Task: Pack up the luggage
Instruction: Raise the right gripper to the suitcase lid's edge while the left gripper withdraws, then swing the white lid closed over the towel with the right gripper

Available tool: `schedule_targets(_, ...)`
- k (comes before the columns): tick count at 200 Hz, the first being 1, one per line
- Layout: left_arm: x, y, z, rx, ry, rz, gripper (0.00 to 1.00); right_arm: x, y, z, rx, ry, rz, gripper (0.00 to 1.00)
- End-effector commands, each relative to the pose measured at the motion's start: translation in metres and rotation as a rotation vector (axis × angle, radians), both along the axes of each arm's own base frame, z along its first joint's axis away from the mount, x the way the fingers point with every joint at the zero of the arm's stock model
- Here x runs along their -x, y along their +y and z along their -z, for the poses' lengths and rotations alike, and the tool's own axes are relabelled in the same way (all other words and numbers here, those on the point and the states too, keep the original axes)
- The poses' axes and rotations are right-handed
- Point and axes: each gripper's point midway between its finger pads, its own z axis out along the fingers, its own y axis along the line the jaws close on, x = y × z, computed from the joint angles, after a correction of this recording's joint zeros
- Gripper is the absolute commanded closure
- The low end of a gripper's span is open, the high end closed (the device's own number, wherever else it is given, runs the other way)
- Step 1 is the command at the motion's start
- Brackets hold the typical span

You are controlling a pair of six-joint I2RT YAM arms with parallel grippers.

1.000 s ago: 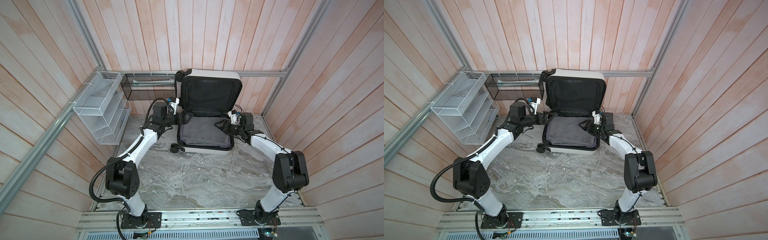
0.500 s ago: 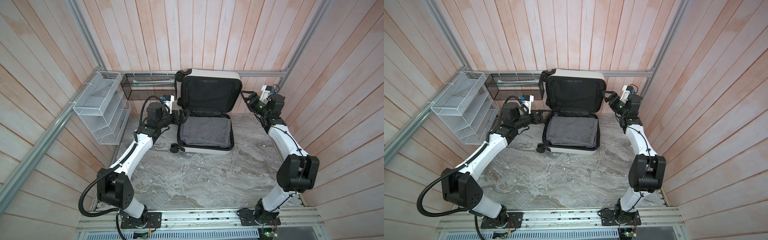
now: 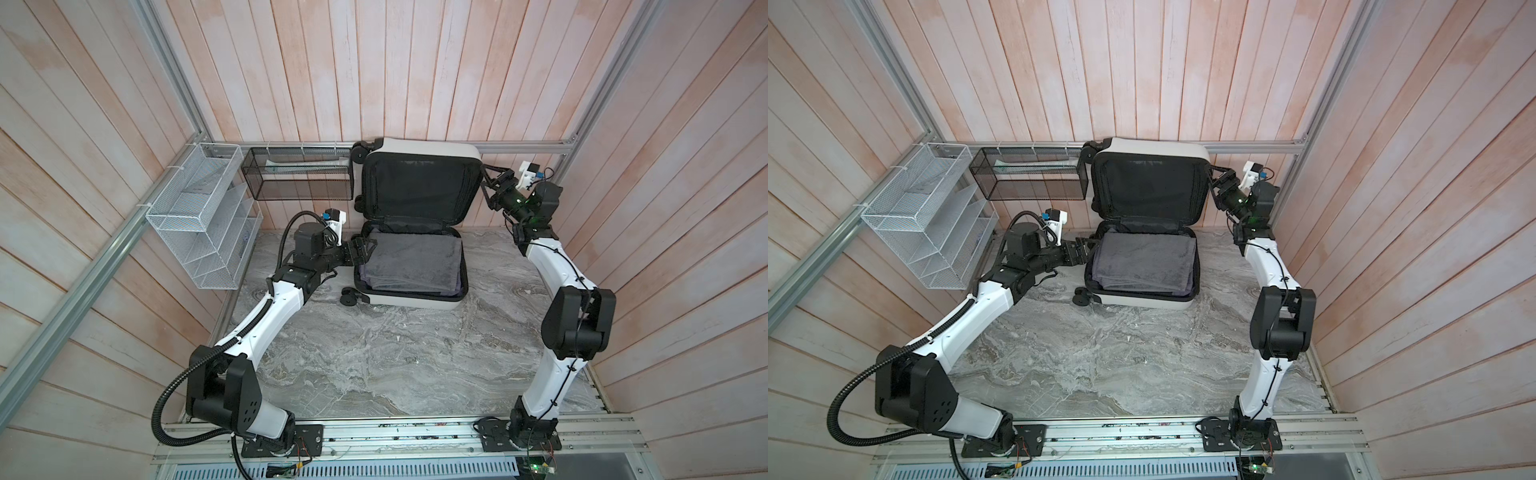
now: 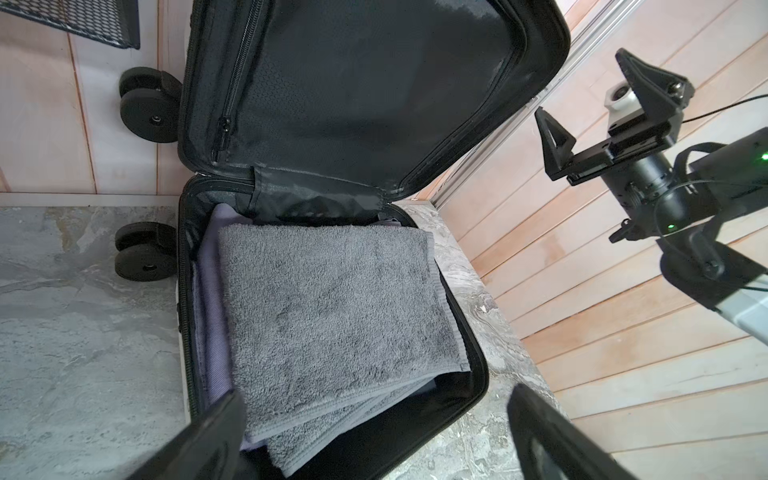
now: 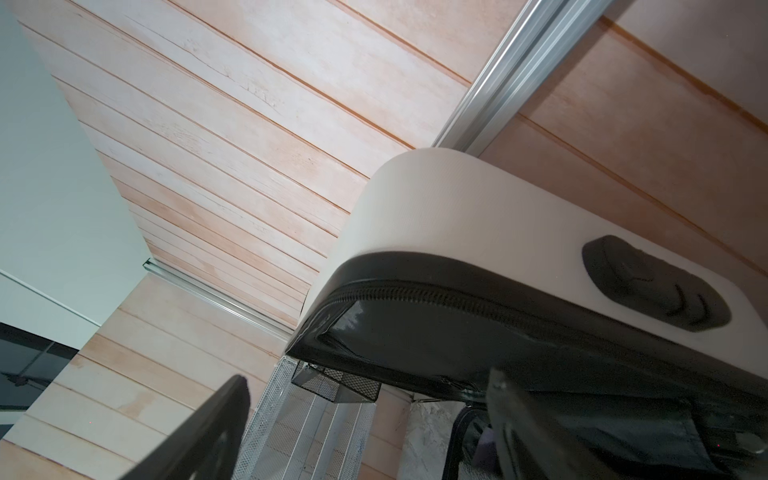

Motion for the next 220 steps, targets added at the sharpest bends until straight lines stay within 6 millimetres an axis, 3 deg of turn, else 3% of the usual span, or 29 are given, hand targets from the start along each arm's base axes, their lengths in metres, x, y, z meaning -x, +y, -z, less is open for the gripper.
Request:
schedule_targets(1, 0.004, 0.002, -0.004, 0.018, -0.014, -0.005, 0.0, -0.004, 0.008, -0.019, -0.051, -0.057, -0.042, 0.1)
schedule_targets(56, 0.01, 0.002, 0.018, 0.025, 0.045, 0.001, 0.0, -0.031, 0.011, -0.027, -0.092, -0.093, -0.038, 0.1)
schedule_targets(103, 0.018, 0.002, 0.032, 0.023, 0.082, 0.006, 0.0, -0.056, 0.027, -0.034, -0.13, -0.1, -0.041, 0.15)
schedule_targets(151, 0.025, 0.001, 0.038, 0.022, 0.096, 0.014, 0.0, -0.072, 0.05, -0.038, -0.174, -0.098, -0.081, 0.51)
schedule_targets(183, 0.028, 0.001, 0.041, 0.024, 0.101, 0.023, 0.0, -0.071, 0.058, -0.038, -0.176, -0.102, -0.096, 0.77)
schedule_targets(220, 0.028, 0.0, 0.042, 0.03, 0.098, 0.029, 0.0, -0.062, 0.066, -0.039, -0.156, -0.105, -0.114, 1.0)
